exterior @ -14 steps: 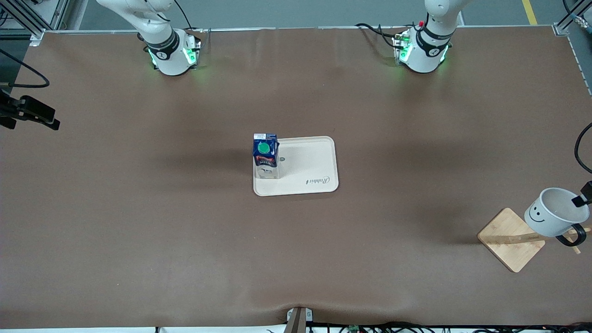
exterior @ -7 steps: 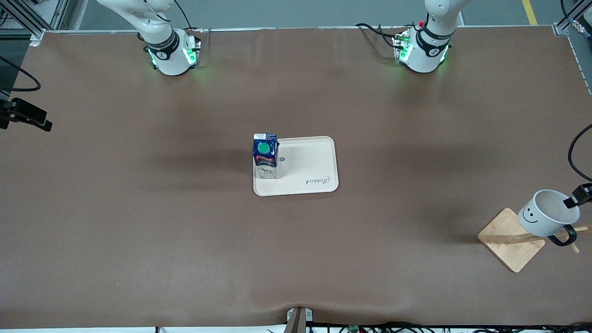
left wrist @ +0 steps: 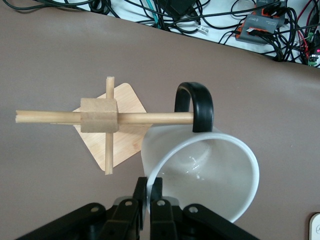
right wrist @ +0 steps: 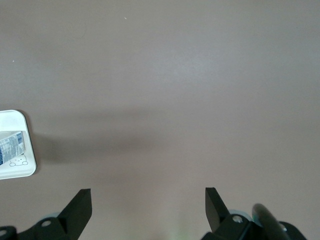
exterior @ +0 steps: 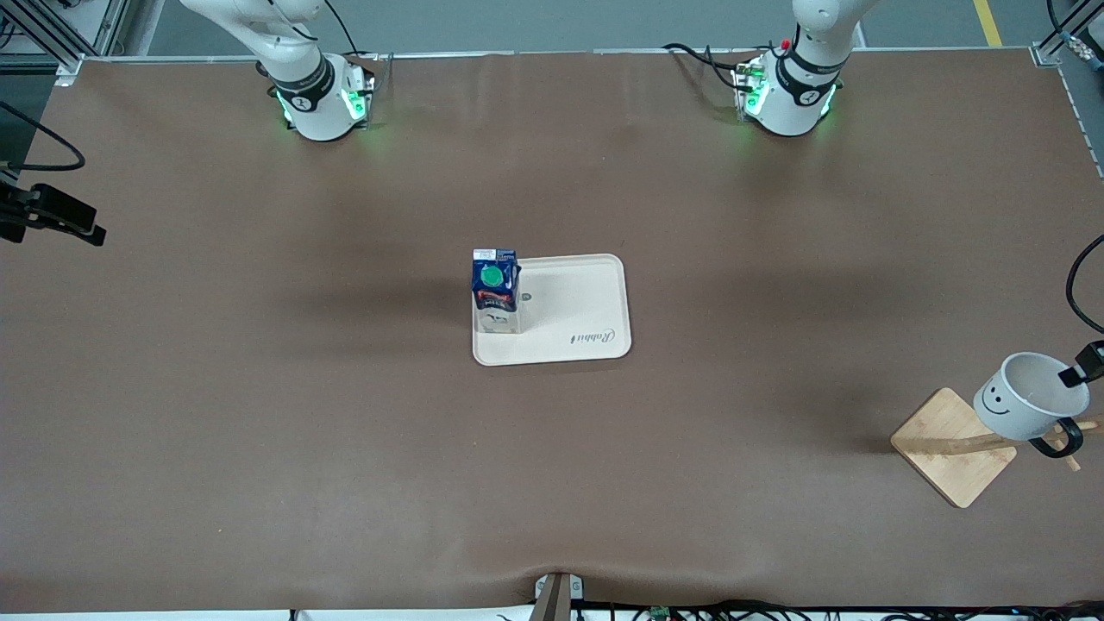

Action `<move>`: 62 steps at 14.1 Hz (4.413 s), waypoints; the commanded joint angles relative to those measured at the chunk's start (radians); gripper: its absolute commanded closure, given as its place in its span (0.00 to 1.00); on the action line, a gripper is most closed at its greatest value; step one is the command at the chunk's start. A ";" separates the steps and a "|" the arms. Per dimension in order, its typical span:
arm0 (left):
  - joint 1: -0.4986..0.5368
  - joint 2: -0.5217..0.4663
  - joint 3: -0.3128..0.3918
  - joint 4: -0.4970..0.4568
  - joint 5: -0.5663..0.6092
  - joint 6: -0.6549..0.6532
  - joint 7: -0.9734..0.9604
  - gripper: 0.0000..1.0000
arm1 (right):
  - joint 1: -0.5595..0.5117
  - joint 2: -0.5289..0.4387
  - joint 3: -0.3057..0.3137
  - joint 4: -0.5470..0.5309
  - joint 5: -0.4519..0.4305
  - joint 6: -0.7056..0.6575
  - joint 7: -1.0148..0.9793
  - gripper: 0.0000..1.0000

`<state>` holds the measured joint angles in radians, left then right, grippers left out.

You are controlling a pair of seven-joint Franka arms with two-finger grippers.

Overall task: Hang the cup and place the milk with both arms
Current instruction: 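Release the mug and raise the left gripper while the right gripper reaches the milk, then lower the right gripper and grasp the blue milk carton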

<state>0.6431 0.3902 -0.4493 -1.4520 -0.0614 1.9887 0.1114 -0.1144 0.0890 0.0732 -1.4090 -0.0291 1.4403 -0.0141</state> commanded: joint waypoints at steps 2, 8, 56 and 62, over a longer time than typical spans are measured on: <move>0.015 -0.010 -0.008 -0.011 -0.020 0.004 0.050 1.00 | 0.067 0.063 0.002 -0.001 -0.014 -0.030 -0.004 0.00; 0.018 0.013 -0.006 -0.010 -0.008 -0.004 0.047 0.89 | 0.223 0.078 0.004 -0.004 0.011 -0.032 0.081 0.00; -0.142 -0.221 -0.094 0.019 0.219 -0.344 -0.314 0.00 | 0.714 0.308 0.004 -0.294 0.146 0.603 0.660 0.00; -0.142 -0.244 -0.094 0.021 0.210 -0.361 -0.314 0.00 | 0.722 0.311 0.002 -0.297 0.143 0.611 0.665 0.04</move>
<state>0.4936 0.1724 -0.5351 -1.4324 0.1369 1.6477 -0.2123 0.5951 0.4055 0.0833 -1.6954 0.1294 2.0322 0.6471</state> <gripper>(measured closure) 0.000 0.004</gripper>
